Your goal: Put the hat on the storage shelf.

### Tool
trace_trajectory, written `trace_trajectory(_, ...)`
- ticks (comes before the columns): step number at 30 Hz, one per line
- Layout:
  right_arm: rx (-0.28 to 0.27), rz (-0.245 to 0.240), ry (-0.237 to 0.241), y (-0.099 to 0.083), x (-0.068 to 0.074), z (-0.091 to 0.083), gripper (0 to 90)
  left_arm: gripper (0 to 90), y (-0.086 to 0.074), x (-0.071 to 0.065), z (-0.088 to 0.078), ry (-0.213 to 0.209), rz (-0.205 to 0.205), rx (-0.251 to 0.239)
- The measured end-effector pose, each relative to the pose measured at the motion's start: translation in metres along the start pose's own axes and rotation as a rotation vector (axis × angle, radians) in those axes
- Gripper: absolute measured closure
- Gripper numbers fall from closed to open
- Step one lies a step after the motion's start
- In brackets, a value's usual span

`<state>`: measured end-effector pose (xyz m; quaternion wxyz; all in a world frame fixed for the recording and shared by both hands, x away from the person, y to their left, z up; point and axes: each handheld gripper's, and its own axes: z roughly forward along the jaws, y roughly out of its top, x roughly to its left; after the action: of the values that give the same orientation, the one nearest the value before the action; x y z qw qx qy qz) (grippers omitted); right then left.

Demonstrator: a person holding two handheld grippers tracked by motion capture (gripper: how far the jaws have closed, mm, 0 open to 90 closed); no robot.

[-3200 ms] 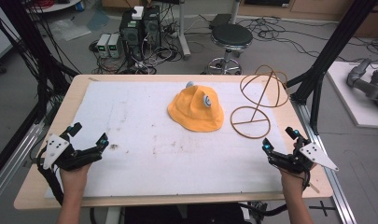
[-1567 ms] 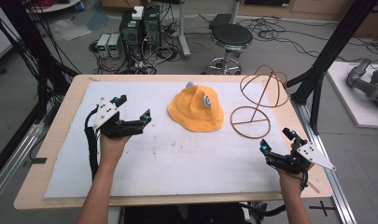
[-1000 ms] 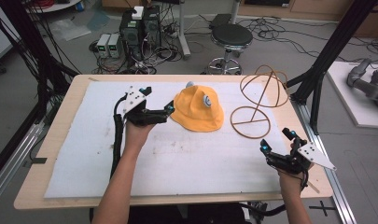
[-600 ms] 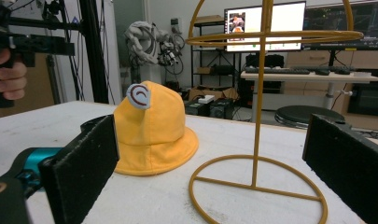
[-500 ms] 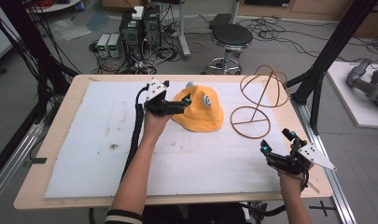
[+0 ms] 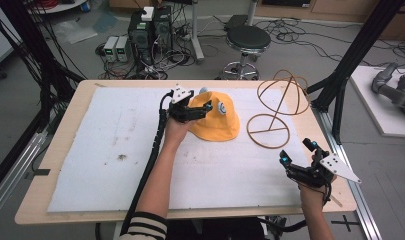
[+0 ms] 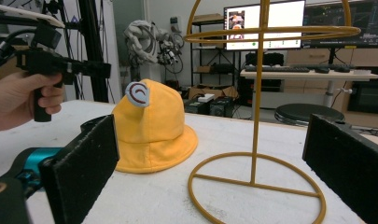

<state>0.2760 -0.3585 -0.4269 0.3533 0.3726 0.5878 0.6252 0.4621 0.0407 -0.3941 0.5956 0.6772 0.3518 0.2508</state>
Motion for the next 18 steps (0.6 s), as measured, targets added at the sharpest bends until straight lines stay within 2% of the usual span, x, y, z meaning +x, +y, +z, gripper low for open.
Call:
trace_trajectory(9,0.005,0.000,0.008,-0.001,0.002,0.001,3.3,28.2,-0.012,0.002,0.014,-0.014,-0.007,0.053)
trace_trajectory(18,0.008,-0.002,0.017,-0.001,0.004,0.003,3.3,46.0,-0.019,-0.003,0.021,-0.019,0.016,0.095)
